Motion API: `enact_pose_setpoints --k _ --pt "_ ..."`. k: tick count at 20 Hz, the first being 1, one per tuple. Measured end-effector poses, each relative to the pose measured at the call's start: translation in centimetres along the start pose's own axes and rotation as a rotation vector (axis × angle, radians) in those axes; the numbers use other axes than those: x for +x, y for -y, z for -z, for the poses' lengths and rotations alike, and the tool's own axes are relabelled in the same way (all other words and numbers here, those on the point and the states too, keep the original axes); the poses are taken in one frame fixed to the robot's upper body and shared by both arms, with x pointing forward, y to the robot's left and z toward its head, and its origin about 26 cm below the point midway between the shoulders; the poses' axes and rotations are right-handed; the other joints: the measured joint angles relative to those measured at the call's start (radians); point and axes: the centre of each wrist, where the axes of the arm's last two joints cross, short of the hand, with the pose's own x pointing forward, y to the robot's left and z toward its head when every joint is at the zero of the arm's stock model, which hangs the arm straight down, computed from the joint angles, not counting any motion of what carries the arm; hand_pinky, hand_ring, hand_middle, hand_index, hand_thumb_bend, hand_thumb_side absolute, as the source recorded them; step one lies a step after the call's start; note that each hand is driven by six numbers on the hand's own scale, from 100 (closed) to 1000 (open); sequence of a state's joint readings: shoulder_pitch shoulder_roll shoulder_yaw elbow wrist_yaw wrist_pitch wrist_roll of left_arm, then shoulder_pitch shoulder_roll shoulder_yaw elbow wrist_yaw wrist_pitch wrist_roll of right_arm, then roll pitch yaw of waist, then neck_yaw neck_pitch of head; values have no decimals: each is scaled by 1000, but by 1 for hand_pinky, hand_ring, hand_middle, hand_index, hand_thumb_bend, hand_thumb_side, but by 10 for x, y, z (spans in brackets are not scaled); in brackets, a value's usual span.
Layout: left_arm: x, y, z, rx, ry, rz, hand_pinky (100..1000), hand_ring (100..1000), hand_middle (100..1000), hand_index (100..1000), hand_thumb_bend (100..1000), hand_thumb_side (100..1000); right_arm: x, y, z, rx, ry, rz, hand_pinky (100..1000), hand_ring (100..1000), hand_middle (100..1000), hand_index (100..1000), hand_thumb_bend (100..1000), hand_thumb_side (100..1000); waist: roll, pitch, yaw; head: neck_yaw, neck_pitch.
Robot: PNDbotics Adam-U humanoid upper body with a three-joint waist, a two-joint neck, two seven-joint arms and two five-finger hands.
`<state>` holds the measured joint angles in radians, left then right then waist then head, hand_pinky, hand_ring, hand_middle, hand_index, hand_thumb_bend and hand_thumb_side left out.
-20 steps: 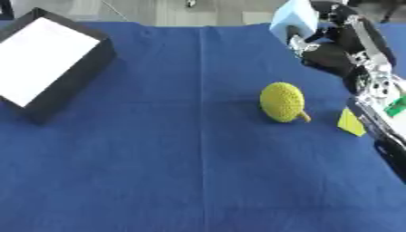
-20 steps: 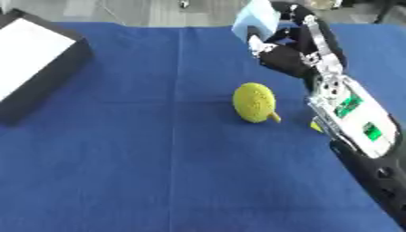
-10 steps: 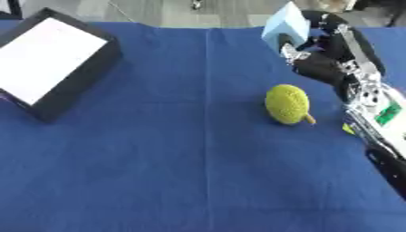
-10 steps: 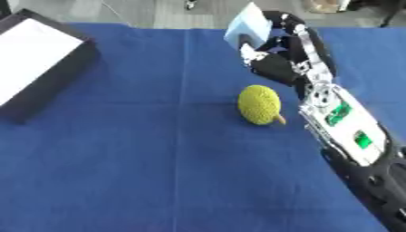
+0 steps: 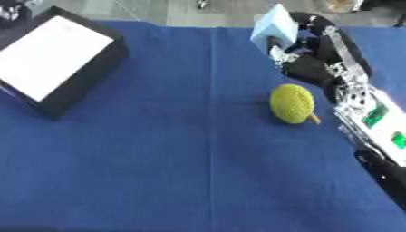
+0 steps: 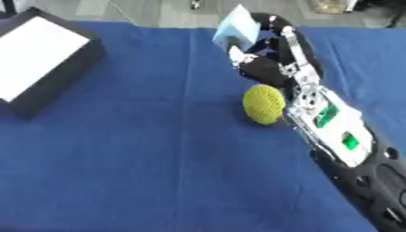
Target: Pick up the objects with one hand, pass them to the other hand, and then place them into the box on the other side of the table.
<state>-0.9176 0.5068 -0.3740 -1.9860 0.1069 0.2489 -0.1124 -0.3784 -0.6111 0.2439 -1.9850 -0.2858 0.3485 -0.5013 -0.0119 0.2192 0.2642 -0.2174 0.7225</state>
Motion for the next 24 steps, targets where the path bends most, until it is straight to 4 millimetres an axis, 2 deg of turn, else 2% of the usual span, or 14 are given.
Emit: enact_pose_setpoints --k 3,8,9,10,24 --pt "6 3 7 -33 -1 15 744 690 728 780 100 396 -1 -4 -1 3 2 -3 343 514 703 579 100 100 2 -4 5 0 6" --pt "17 11 17 -91 0 30 750 695 734 782 100 391 -2 -8 -3 13 11 -10 346 514 704 579 100 100 7 -6 19 -7 15" --pt "19 12 19 -103 -8 34 756 701 737 788 100 326 -2 -9 -3 15 14 -10 347 515 704 579 100 100 8 -7 21 -8 15" --pt "20 14 20 -115 -15 40 757 702 739 788 100 375 -2 -10 -4 16 18 -7 347 514 704 579 100 100 10 -8 23 -10 15" --pt "35 35 34 -261 -130 114 784 732 758 822 100 392 -2 -23 -7 46 72 -9 352 516 703 579 100 100 18 -9 26 -14 15"
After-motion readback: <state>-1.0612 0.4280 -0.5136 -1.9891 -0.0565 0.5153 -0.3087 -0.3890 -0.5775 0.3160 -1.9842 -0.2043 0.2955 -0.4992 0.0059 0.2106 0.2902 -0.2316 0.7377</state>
